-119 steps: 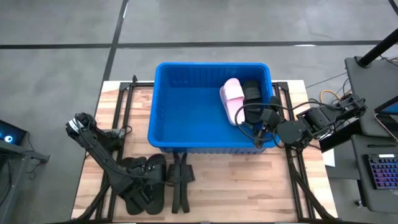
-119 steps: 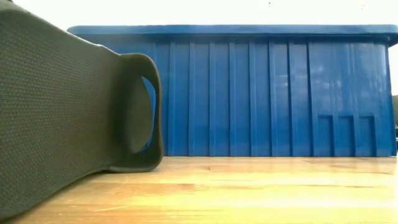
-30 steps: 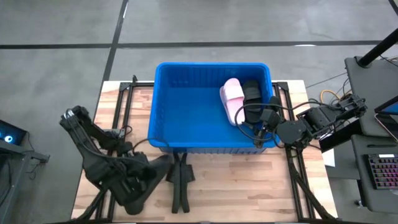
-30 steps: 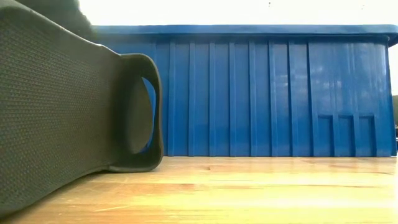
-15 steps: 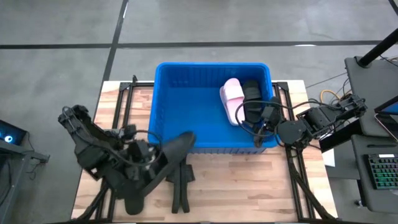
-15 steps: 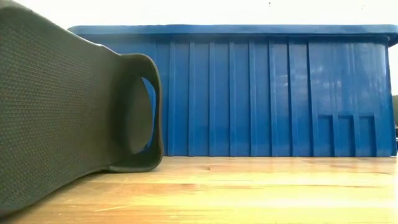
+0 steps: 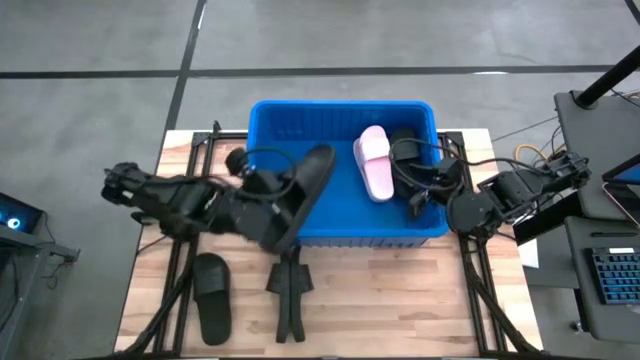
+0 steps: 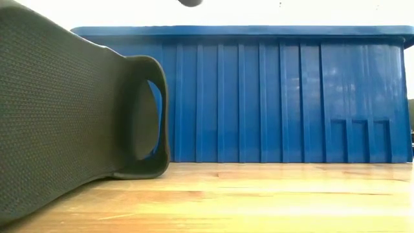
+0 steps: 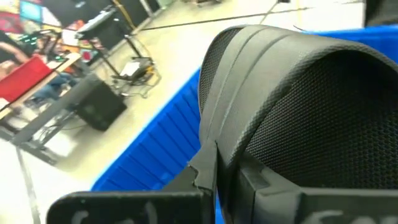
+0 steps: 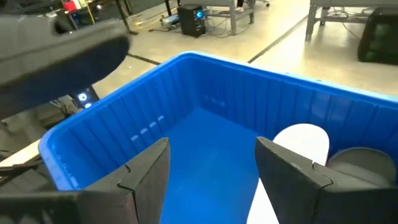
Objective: Pick and place slides into bin
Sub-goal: Put the black slide into the blue bin
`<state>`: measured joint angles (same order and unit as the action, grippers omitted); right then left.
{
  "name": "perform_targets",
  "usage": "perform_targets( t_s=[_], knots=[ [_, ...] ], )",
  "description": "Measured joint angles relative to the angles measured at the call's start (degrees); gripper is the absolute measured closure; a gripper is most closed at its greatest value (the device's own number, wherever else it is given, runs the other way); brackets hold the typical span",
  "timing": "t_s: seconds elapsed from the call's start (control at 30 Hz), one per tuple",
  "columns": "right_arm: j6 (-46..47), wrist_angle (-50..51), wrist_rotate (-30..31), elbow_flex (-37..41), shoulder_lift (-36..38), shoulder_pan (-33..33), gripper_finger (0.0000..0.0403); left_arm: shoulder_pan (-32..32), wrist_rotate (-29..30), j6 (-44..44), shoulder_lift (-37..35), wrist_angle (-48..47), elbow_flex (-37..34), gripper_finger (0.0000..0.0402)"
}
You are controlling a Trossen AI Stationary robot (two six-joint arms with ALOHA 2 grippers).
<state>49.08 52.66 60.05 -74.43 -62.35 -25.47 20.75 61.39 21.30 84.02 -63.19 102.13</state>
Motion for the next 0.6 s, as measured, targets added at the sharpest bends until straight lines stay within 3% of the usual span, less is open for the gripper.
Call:
perform_targets(
  t_s=[0.27, 0.6],
  knots=[
    [0.0, 6.0, 1.8, 0.0, 3.0, 0.6, 0.0179, -10.2, 0.0, -7.3, 3.0, 18.7, -3.0, 0.0401],
    [-1.0, 14.6, 2.1, 0.0, 10.9, 5.3, 0.0179, -21.2, -1.3, -8.7, 14.6, 30.0, -3.4, 0.0401]
  ],
)
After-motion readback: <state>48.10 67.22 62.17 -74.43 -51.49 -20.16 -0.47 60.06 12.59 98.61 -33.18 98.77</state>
